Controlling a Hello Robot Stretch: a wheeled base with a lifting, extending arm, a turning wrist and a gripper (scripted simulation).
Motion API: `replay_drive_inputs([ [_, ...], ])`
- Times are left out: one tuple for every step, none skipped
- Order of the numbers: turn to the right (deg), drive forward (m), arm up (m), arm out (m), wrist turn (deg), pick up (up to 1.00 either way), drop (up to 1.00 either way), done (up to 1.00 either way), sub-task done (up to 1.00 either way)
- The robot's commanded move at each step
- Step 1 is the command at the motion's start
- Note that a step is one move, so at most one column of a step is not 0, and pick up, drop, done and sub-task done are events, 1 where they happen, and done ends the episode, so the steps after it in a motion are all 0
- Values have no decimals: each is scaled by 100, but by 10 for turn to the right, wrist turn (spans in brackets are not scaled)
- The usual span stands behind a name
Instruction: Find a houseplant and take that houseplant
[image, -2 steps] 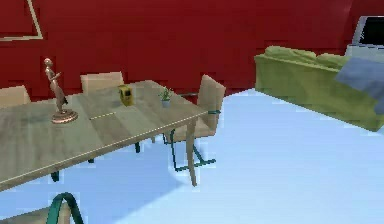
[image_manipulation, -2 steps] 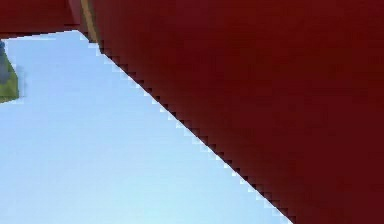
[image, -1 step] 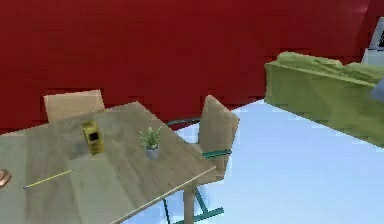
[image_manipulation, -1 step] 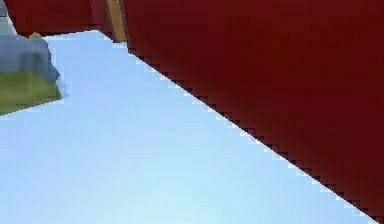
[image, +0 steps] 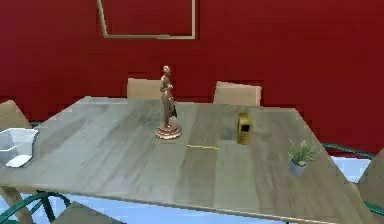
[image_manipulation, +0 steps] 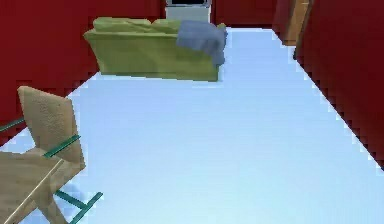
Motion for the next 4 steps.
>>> replay_drive_inputs([
  [-450,0,0,0,0,0,0,0,0],
  [-120,0,0,0,0,0,0,0,0],
  [450,0,0,0,0,0,0,0,0],
  [450,0,0,0,0,0,0,0,0],
])
